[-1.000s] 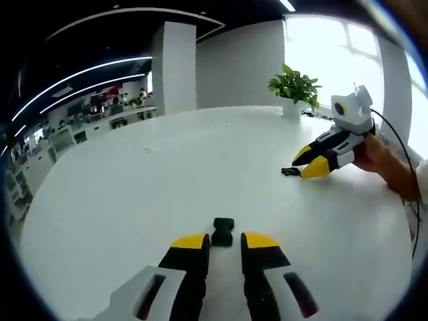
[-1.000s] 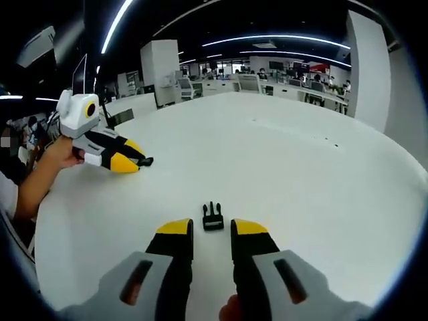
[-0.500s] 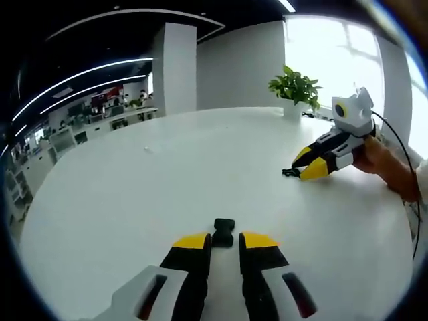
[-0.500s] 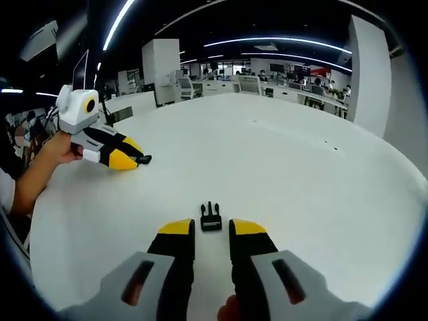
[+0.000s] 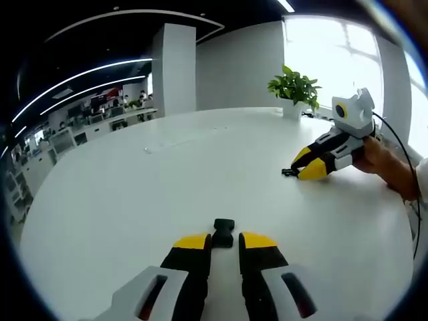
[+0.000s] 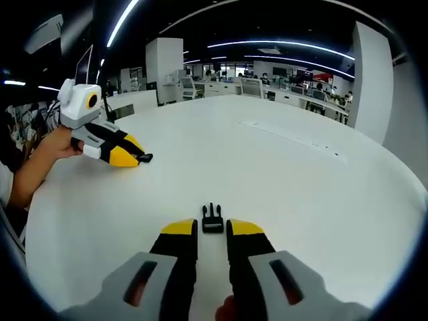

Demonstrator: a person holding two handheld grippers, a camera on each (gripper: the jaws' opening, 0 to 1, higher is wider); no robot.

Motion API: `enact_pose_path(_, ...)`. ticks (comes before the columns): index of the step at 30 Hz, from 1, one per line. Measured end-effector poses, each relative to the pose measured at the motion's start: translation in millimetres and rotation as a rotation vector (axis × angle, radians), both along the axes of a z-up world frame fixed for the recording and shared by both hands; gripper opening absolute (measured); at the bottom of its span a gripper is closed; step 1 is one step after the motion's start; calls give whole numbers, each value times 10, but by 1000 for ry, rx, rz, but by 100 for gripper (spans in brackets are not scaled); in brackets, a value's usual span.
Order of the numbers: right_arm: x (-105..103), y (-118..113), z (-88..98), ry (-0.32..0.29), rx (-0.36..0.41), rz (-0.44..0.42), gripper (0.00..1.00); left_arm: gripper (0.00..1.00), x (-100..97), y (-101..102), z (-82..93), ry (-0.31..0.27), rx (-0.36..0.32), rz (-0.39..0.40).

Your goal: Snap the two parts of the plastic buckle together until the buckle closes and remains connected.

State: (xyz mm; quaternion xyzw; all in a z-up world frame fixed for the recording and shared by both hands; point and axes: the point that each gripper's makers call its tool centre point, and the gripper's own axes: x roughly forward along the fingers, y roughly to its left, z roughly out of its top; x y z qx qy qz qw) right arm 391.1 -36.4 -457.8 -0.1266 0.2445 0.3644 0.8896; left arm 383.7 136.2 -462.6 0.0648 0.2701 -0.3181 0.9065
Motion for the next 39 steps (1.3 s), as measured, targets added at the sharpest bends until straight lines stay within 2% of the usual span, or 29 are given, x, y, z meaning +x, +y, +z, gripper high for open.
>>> enact_pose_path(16,6,8,2,-6,-3,15,13,15,2,-14,-6,-2,0,-9)
enact_pose_path(39,3,-10,5,-9,-2,11,13,13,-7,-6,-5,0,1,10)
